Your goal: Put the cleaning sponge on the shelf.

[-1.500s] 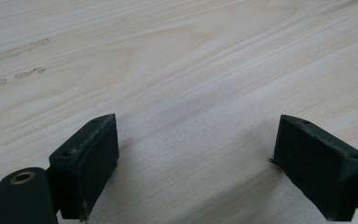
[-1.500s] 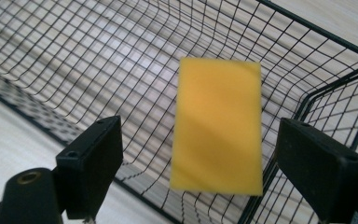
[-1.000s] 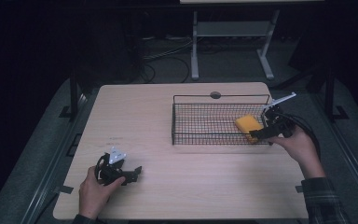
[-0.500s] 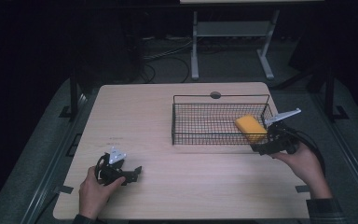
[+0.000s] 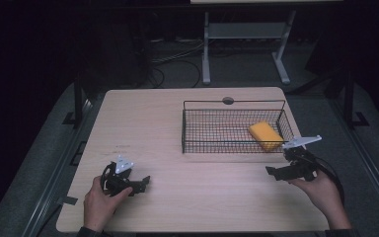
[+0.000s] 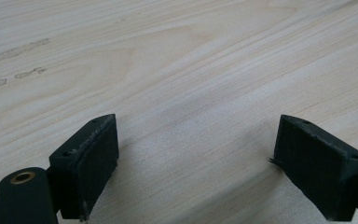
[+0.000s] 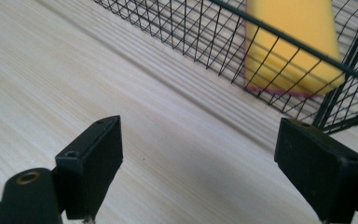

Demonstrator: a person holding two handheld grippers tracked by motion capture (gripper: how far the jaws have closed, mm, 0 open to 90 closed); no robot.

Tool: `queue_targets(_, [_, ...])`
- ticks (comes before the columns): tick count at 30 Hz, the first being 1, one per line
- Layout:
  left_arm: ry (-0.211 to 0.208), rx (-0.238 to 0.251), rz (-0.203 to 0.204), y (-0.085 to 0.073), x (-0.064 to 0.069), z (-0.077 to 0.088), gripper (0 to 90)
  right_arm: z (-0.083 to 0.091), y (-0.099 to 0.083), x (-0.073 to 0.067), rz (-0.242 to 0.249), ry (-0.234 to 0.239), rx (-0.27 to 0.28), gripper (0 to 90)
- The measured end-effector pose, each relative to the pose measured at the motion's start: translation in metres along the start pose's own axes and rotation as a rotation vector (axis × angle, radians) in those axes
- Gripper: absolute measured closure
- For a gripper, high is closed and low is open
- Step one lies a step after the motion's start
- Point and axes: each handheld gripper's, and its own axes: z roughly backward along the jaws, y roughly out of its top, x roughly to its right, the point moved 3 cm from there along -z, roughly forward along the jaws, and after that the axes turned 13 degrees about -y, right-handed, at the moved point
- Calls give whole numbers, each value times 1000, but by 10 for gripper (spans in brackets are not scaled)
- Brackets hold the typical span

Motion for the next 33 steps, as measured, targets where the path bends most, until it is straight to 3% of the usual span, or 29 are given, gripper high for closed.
queue_targets(13, [1, 0, -3, 0, 0, 0, 129, -24, -42, -10, -29, -10, 26, 138])
queue_targets(19, [1, -1, -3, 0, 0, 0, 129, -37, -55, -13, -31, -28, 9, 128])
queue_targets(33, [1, -1, -3, 0, 0, 0, 129, -42, -64, -19, -47, -9, 125, 28])
